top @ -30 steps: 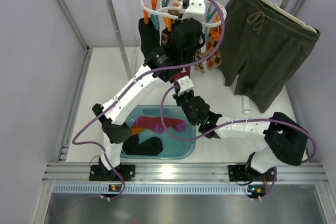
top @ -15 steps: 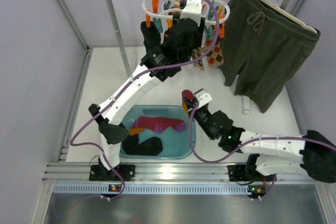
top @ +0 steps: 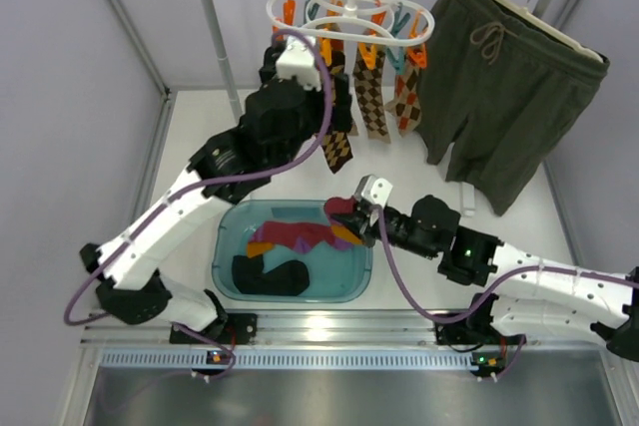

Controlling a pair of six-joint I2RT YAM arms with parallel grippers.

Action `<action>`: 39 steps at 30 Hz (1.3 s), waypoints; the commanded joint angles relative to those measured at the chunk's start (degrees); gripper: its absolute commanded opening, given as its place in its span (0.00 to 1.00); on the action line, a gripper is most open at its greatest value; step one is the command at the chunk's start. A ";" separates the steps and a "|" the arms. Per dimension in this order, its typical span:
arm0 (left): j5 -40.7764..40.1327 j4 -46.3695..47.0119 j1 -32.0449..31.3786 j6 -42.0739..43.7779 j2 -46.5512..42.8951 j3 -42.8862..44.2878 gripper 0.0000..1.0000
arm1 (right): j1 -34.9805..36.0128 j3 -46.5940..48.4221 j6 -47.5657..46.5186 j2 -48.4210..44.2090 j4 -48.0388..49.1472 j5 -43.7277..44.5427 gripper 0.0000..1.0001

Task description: Remove the socks clipped to the hanger

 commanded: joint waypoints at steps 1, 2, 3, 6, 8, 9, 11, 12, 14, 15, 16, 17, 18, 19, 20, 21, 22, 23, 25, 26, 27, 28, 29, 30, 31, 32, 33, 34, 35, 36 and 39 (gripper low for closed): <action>-2.65 1.10 -0.23 -3.82 -8.71 -7.53 0.99 | 0.80 2.61 0.44 2.26 -6.17 -10.65 0.00; -3.26 1.10 -0.23 -4.52 -10.55 -9.64 0.99 | 0.80 2.61 0.79 3.66 -5.73 -10.91 0.00; -5.01 1.18 -0.23 -4.87 -14.14 -14.01 0.99 | 0.88 2.70 1.49 4.46 -5.46 -11.18 0.00; -7.56 -0.31 -0.14 -5.66 -19.77 -18.70 0.99 | 0.88 3.22 3.51 8.94 -4.15 -12.32 0.02; -10.99 -2.49 -0.23 -5.93 -21.72 -21.69 0.98 | 0.80 4.10 4.48 13.14 -3.44 -12.67 0.07; -11.87 -2.94 -0.23 -6.28 -23.30 -22.48 0.98 | 0.80 4.63 5.27 14.56 -3.18 -12.76 0.09; -13.02 -4.00 -0.23 -6.72 -24.19 -24.25 0.99 | 0.88 5.86 5.63 18.17 -3.26 -13.20 0.28; -12.85 -5.13 -0.23 -6.81 -24.63 -24.60 0.99 | 0.88 6.47 5.63 18.96 -3.79 -13.11 0.43; -12.85 -6.37 -0.23 -7.33 -24.63 -24.95 0.99 | 0.88 7.44 7.56 19.67 -4.49 -11.98 0.71; -12.93 -7.42 -0.14 -7.42 -24.46 -25.04 0.99 | 0.88 7.62 7.56 19.58 -4.84 -11.45 0.79; -13.20 -7.60 -0.14 -7.42 -24.55 -25.22 0.99 | 0.88 8.14 7.47 18.89 -5.54 -10.92 0.85; -13.72 -7.95 -0.14 -7.42 -24.46 -25.74 0.98 | 0.88 8.41 7.21 18.27 -6.33 -9.78 0.88; -13.90 -8.04 -0.05 -7.51 -24.55 -26.09 0.99 | 0.88 8.58 6.69 17.48 -8.17 -8.81 0.88; -13.73 -7.96 0.03 -7.69 -24.72 -26.53 0.99 | 0.88 8.59 6.51 16.69 -9.05 -7.85 0.91; -12.42 -7.96 0.12 -8.30 -24.90 -27.23 0.99 | 0.88 8.50 6.51 14.42 -10.46 -4.53 0.92; -11.28 -7.96 0.21 -8.39 -24.90 -27.50 0.99 | 0.88 8.32 6.59 13.09 -12.12 -3.02 0.93; -9.96 -7.87 0.38 -8.48 -24.72 -27.76 0.98 | 0.80 7.97 6.51 10.47 -12.66 0.04 0.98; -8.90 -7.87 0.39 -8.83 -24.63 -27.94 0.98 | 0.80 7.80 6.59 9.23 -12.75 6.34 0.99; -6.00 -7.87 0.39 -9.44 -24.63 -28.55 0.99 | 0.62 7.36 8.43 6.42 -11.62 14.53 0.99; -5.12 -7.78 0.39 -10.05 -24.90 -28.73 0.99 | 0.27 7.18 9.40 5.79 -10.66 21.71 0.99; -4.33 -7.61 0.39 -10.15 -25.07 -29.25 0.99 | -0.34 6.83 11.06 5.35 -9.69 24.30 0.99; -4.32 -7.69 0.39 -10.24 -25.33 -29.52 0.99 | -2.17 7.00 11.25 5.08 -8.90 24.76 0.99; -4.58 -7.61 0.39 -10.50 -25.69 -29.78 0.99 | -3.85 7.26 11.25 5.17 -8.89 22.94 0.99; -5.11 -7.69 0.39 -10.50 -25.86 -30.40 0.99 | -5.60 7.70 11.86 5.43 -7.15 21.79 0.99; -6.07 -7.69 0.39 -10.59 -25.95 -30.75 0.99 | -9.62 8.75 12.21 6.48 -6.52 19.61 0.99; -6.52 -7.61 0.39 -10.76 -26.04 -31.01 0.98 | -12.10 9.37 12.65 7.18 -5.99 12.10 0.99; -6.87 -7.61 0.39 -10.94 -26.04 -31.28 0.99 | -14.82 9.81 14.22 7.89 -5.38 9.07 0.99; -6.87 -7.61 0.39 -11.03 -25.87 -31.46 0.99 | -19.11 10.86 14.67 9.55 -3.98 7.12 0.99; -6.52 -7.52 0.39 -11.11 -25.43 -31.46 0.99 | -20.20 11.31 14.68 10.35 -3.10 6.58 1.00; -6.17 -7.52 0.39 -11.03 -25.08 -31.20 0.98 | -21.08 11.75 12.76 11.23 -2.39 5.44 0.99; -3.98 -5.86 0.39 -10.50 -23.93 -31.28 0.98 | -22.93 14.99 10.46 15.35 -2.29 2.62 1.00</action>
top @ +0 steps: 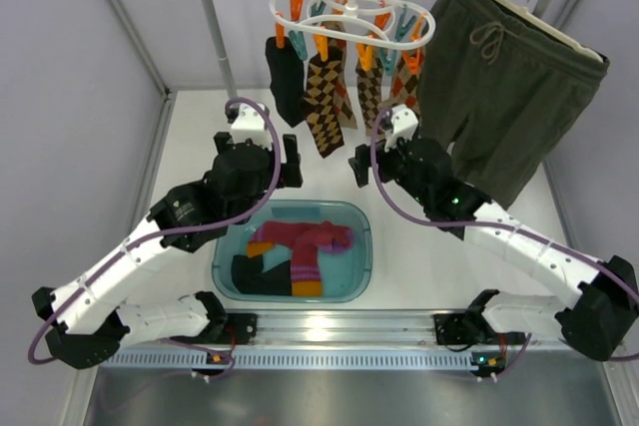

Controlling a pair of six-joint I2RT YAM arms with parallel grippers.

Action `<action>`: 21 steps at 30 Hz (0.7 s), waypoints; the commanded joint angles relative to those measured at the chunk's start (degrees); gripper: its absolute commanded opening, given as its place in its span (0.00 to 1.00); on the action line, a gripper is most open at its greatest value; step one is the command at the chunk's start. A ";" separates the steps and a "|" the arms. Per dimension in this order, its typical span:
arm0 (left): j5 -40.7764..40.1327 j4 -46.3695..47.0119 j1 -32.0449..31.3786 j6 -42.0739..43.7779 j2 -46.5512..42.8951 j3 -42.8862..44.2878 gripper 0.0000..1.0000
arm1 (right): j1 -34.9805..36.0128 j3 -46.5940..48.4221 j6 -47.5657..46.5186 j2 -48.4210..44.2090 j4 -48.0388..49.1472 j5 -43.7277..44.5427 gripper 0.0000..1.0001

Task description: Remove the socks clipped to the hanger

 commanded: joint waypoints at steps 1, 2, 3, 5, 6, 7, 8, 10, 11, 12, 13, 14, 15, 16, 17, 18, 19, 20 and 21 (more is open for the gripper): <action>2.04 4.44 0.12 0.38 0.70 -1.14 0.99 | -1.75 7.06 -0.86 3.69 3.74 -5.49 0.99; 2.22 6.98 0.12 2.48 0.96 -4.02 0.99 | -2.11 7.77 -0.25 3.70 3.04 -5.66 1.00; 2.91 9.79 0.21 3.54 1.05 -6.13 0.99 | -2.37 8.04 -0.16 3.53 2.59 -5.84 0.99; 9.81 19.46 1.79 4.87 2.01 -11.13 0.99 | -2.46 7.70 0.37 1.34 2.50 -8.28 0.99; 13.43 22.71 3.53 4.26 2.46 -12.73 0.99 | -2.55 7.69 0.81 0.54 1.81 -9.43 0.99; 17.47 29.87 8.42 3.65 2.81 -14.84 0.99 | -2.46 7.61 1.07 -1.20 1.36 -10.75 0.99; 22.64 35.17 11.43 2.68 3.33 -17.73 0.98 | -2.55 7.26 1.60 -2.27 1.18 -14.42 1.00; 30.15 49.88 17.58 4.25 4.65 -24.59 0.99 | -2.55 6.12 1.60 -5.42 0.83 -18.21 0.99; 31.12 53.38 17.96 5.82 7.01 -25.66 0.99 | -2.46 5.76 1.60 -6.57 0.66 -21.62 0.99; 32.61 56.20 18.23 6.45 8.60 -26.45 0.99 | -2.55 5.33 1.69 -7.80 0.31 -22.88 0.99; 35.85 59.27 18.58 7.32 10.18 -27.07 0.99 | -2.55 4.89 1.60 -10.08 -0.74 -23.76 0.99; 36.14 62.43 18.67 7.94 13.59 -26.81 0.99 | -2.55 4.79 1.69 -11.23 -1.27 -24.81 0.99; 36.84 63.68 18.67 8.30 15.27 -26.20 0.99 | -2.55 4.62 1.52 -12.37 -1.28 -25.26 0.99; 39.28 64.65 18.67 8.91 16.77 -25.06 0.98 | -2.55 4.27 1.60 -14.47 -2.93 -25.70 0.99; 39.48 65.79 18.67 9.44 19.57 -24.10 0.99 | -2.55 4.01 1.60 -15.62 -3.73 -26.40 0.99; 39.48 65.89 18.67 9.44 20.90 -23.22 0.98 | -2.55 3.74 1.60 -16.59 -3.83 -26.93 0.99; 39.48 66.15 18.67 9.62 22.13 -21.81 0.98 | -2.55 3.13 1.60 -18.34 -4.09 -27.19 0.99; 39.14 66.77 18.67 9.79 24.15 -21.28 0.98 | -2.55 2.86 1.69 -19.14 -4.44 -27.37 1.00; 38.52 68.25 18.67 9.88 25.13 -20.93 0.98 | -2.55 2.69 1.69 -19.85 -4.62 -27.37 0.99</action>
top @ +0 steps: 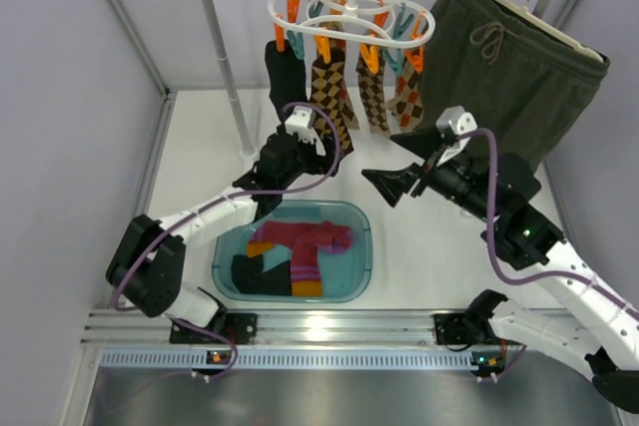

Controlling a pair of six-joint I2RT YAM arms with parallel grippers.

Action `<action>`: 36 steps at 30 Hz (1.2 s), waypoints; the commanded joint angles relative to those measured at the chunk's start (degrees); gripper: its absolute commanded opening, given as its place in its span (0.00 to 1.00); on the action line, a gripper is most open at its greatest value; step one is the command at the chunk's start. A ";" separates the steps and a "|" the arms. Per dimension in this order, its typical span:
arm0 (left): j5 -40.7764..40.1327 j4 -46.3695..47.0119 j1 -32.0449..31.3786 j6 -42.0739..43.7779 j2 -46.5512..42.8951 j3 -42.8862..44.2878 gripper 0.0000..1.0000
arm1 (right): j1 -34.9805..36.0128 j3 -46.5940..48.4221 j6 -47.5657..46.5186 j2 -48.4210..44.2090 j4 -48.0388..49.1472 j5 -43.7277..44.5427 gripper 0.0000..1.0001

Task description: Remove the socks clipped to the hanger

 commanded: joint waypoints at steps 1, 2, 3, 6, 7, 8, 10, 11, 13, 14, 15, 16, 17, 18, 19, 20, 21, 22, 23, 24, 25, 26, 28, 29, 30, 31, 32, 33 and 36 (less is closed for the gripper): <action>2.50 13.12 0.03 1.97 2.99 4.26 0.97 | -0.65 -1.51 0.55 -3.00 -2.24 -3.35 0.99; 2.15 13.74 0.03 2.32 4.91 5.39 0.95 | -0.65 -1.69 0.55 -3.36 -2.32 -3.09 0.99; 2.06 14.26 0.03 2.32 5.89 6.36 0.91 | -0.65 -1.78 0.55 -3.62 -2.24 -3.00 0.99; 3.19 15.15 -0.06 1.97 8.53 8.73 0.60 | -0.65 -1.60 0.90 -3.54 -2.41 -1.42 1.00; 2.85 15.41 -0.24 1.88 8.88 9.09 0.51 | -0.65 -0.99 1.16 -3.19 -2.41 -0.81 1.00; 2.06 15.50 -0.50 1.79 9.06 9.36 0.26 | -0.65 -0.64 2.04 -3.18 -2.24 0.85 1.00; -2.66 16.28 -2.16 2.32 8.72 8.75 0.09 | -0.56 0.94 3.36 -2.57 -1.45 2.88 0.99; -5.21 16.64 -3.22 3.89 8.02 8.39 0.04 | -0.65 1.82 4.41 -2.05 -1.36 4.45 0.98; -15.14 16.82 -7.77 5.65 7.83 8.21 0.00 | -0.65 6.01 5.47 0.31 -2.66 5.96 0.94; -18.13 16.82 -9.28 6.97 8.09 8.30 0.00 | -0.56 7.96 6.87 1.55 -3.98 7.71 0.93; -21.21 16.82 -10.86 7.41 8.18 8.56 0.00 | -0.65 9.98 7.14 2.69 -5.12 8.33 0.91; -25.06 16.82 -13.48 7.77 8.27 8.92 0.00 | -0.56 13.74 7.23 4.88 -6.01 8.77 0.88; -27.19 16.82 -14.64 8.90 8.79 9.18 0.00 | -0.56 15.69 7.14 5.86 -8.36 9.47 0.87; -28.60 16.82 -15.87 9.87 9.06 9.62 0.00 | -0.56 17.63 6.71 6.83 -9.43 10.26 0.86; -31.49 16.73 -17.88 12.40 9.85 10.67 0.00 | -0.47 21.30 6.01 8.75 -11.18 11.23 0.85; -33.87 16.73 -18.95 13.73 10.38 11.29 0.00 | -0.30 23.60 4.17 9.99 -15.20 14.11 0.85; -36.07 16.64 -21.13 14.96 10.99 12.07 0.00 | -0.30 26.15 3.46 11.57 -18.38 15.62 0.84; -38.61 16.64 -22.11 17.67 12.30 13.21 0.00 | -0.12 32.09 2.93 15.15 -21.37 16.94 0.84; -43.08 16.64 -22.91 18.92 12.92 14.79 0.00 | -0.12 34.93 1.88 16.84 -24.01 19.65 0.81; -44.77 16.64 -24.57 20.24 13.54 15.68 0.00 | 0.23 37.31 1.35 18.42 -28.30 21.33 0.80; -45.92 16.73 -25.28 22.77 13.98 16.47 0.00 | 1.80 40.90 0.47 21.22 -29.56 23.35 0.77; -48.54 16.64 -25.90 23.93 15.20 18.22 0.00 | 2.94 42.50 -1.19 22.47 -30.61 28.67 0.77; -50.15 16.64 -27.57 26.39 16.44 19.81 0.00 | 6.71 47.23 -3.04 26.41 -33.25 34.06 0.76; -50.76 16.64 -28.01 28.75 17.66 20.69 0.00 | 7.95 49.01 -4.97 27.74 -34.04 38.61 0.76; -51.72 16.56 -28.97 29.99 18.29 22.18 0.00 | 9.27 50.68 -6.03 29.06 -34.75 41.27 0.75; -51.91 16.56 -29.50 32.01 19.34 22.89 0.00 | 11.89 54.00 -6.13 31.77 -36.06 43.82 0.75; -52.00 16.64 -29.85 32.81 19.78 23.50 0.00 | 12.70 55.69 -8.91 33.10 -36.60 47.15 0.74; -52.26 16.64 -30.64 33.43 20.40 24.55 0.00 | 13.41 57.27 -9.46 34.51 -37.38 48.49 0.74; -52.52 16.64 -32.05 35.54 21.98 25.79 0.00 | 14.64 62.55 -11.22 39.52 -38.80 51.40 0.72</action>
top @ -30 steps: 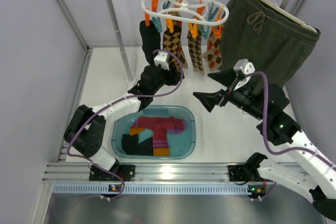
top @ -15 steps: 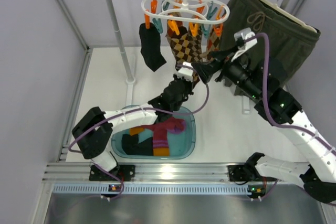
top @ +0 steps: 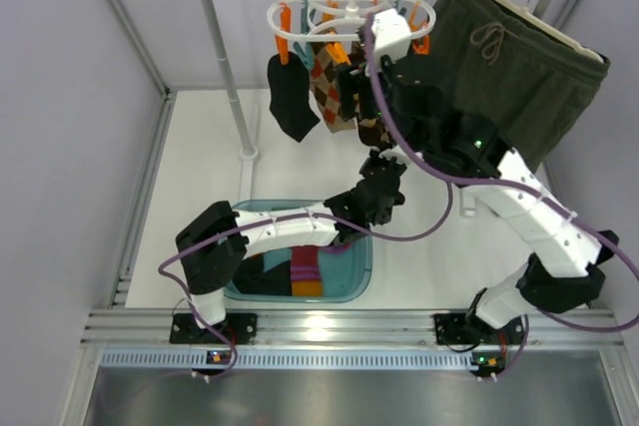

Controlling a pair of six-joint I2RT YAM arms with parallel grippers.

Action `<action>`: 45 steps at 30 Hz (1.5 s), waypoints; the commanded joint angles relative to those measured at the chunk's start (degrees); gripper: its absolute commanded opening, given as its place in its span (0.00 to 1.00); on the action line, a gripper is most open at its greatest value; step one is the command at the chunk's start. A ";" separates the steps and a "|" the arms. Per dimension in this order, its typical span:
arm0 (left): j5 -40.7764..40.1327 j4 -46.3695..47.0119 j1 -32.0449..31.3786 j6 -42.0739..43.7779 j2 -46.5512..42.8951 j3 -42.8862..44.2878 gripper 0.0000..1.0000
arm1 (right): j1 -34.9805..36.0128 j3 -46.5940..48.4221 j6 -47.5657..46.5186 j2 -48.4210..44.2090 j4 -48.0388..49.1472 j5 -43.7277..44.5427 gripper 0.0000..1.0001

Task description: Remove the socks clipped to the hanger

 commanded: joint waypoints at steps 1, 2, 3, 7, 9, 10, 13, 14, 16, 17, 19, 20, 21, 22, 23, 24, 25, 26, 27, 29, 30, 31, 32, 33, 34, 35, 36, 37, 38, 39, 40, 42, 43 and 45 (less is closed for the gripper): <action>-2.87 3.03 -1.76 5.51 1.50 3.52 0.00 | 1.31 7.08 -5.01 5.01 -4.99 9.68 0.72; -2.87 2.94 -1.94 5.69 1.68 3.70 0.00 | 1.31 7.79 -6.24 6.07 -4.64 10.99 0.72; -2.78 3.03 -2.29 5.86 1.68 3.79 0.00 | 1.40 8.49 -7.03 7.04 -4.55 11.61 0.72; -2.69 3.03 -2.82 6.92 1.95 4.40 0.00 | 1.31 13.32 -9.94 12.84 -3.59 15.65 0.72; -2.69 2.94 -2.90 6.83 1.77 4.32 0.00 | 1.22 13.34 -12.57 13.99 -0.87 19.60 0.72; -2.69 3.03 -2.90 6.66 1.68 4.32 0.00 | 1.22 13.34 -13.28 14.78 0.01 20.57 0.71; -2.16 3.03 -2.99 6.13 0.98 3.70 0.00 | 1.05 13.34 -15.30 16.10 3.53 22.07 0.66; -1.82 2.94 -2.99 6.04 0.89 3.53 0.00 | 0.87 13.34 -16.17 16.54 4.50 22.34 0.66; -1.72 3.03 -3.26 6.04 0.63 3.35 0.00 | 0.70 13.25 -18.02 17.24 7.66 23.47 0.61; -1.46 3.03 -3.34 5.95 0.45 3.26 0.00 | 0.52 13.25 -18.55 17.51 8.71 23.57 0.61; -0.76 3.03 -3.52 5.95 0.10 2.74 0.00 | 0.61 13.34 -19.87 17.77 11.96 23.66 0.57; -0.50 3.03 -3.52 5.78 0.01 2.56 0.00 | 0.52 13.34 -20.31 17.95 12.85 23.74 0.56; -0.67 3.03 -3.52 5.78 0.10 2.47 0.00 | 0.61 13.51 -20.75 18.47 13.55 24.09 0.52; -0.58 3.03 -3.52 5.60 0.10 2.38 0.00 | 0.52 13.42 -21.88 18.48 14.86 24.53 0.50; -0.58 3.03 -3.52 5.52 0.10 2.21 0.00 | 0.61 13.42 -22.42 18.65 15.49 24.88 0.48; -0.49 3.03 -3.52 5.34 0.19 2.03 0.00 | 0.61 13.34 -22.77 18.91 15.84 24.97 0.42; -0.23 3.03 -3.52 4.82 0.01 1.51 0.00 | 0.52 13.25 -23.04 19.00 16.02 25.06 0.36; -0.06 2.94 -3.52 4.38 -0.08 1.24 0.00 | 0.43 13.25 -23.04 19.09 16.19 25.06 0.28; -0.14 2.94 -3.52 3.94 -0.08 0.98 0.00 | 0.43 13.07 -22.95 19.09 16.37 25.06 0.11; -0.05 2.76 -3.43 2.71 -0.60 -0.08 0.00 | 0.52 12.72 -22.78 18.83 16.63 24.89 0.08; -0.14 2.50 -3.43 1.48 -1.30 -0.69 0.00 | 0.43 12.20 -22.51 18.48 16.55 24.89 0.06; 0.21 1.63 -3.43 0.34 -1.92 -1.39 0.00 | 0.43 11.93 -21.99 18.30 16.72 24.28 0.06; 0.64 0.49 -3.43 -1.06 -2.62 -3.14 0.00 | 0.43 11.49 -21.81 17.95 16.72 24.01 0.06; 1.00 -2.74 -3.43 -2.99 -3.41 -4.20 0.00 | 0.43 10.71 -21.46 17.60 16.81 23.66 0.08; 1.09 -4.51 -3.43 -7.01 -5.33 -5.34 0.00 | 0.43 10.35 -20.41 16.99 16.72 22.44 0.11; 0.83 -7.14 -3.52 -9.49 -6.57 -8.05 0.00 | 0.17 9.91 -19.79 16.55 16.46 21.56 0.18; 0.83 -13.78 -3.61 -16.74 -10.24 -9.21 0.00 | 0.00 8.69 -19.18 15.50 15.94 20.76 0.47; 1.17 -18.46 -3.78 -21.07 -12.45 -10.35 0.00 | -0.01 7.89 -17.95 14.88 16.02 19.45 0.56; 2.31 -22.51 -3.87 -25.12 -14.99 -11.41 0.00 | -0.09 7.19 -17.42 14.18 15.85 18.66 0.58; 2.49 -25.77 -3.96 -31.86 -20.33 -13.85 0.00 | -0.09 5.88 -16.80 13.04 15.41 17.86 0.59; 2.06 -32.94 -4.05 -34.45 -22.99 -14.92 0.00 | -0.18 5.26 -15.75 12.51 15.06 16.81 0.61; 0.13 -39.74 -4.40 -40.68 -29.92 -17.29 0.00 | -0.62 4.29 -14.69 11.10 13.83 15.05 0.70; -0.40 -42.65 -4.49 -42.46 -32.13 -17.74 0.00 | -0.71 3.85 -13.65 10.66 12.95 13.83 0.76; -0.58 -50.74 -4.57 -47.45 -37.75 -18.97 0.00 | -0.88 2.10 -12.93 9.17 12.51 12.50 0.90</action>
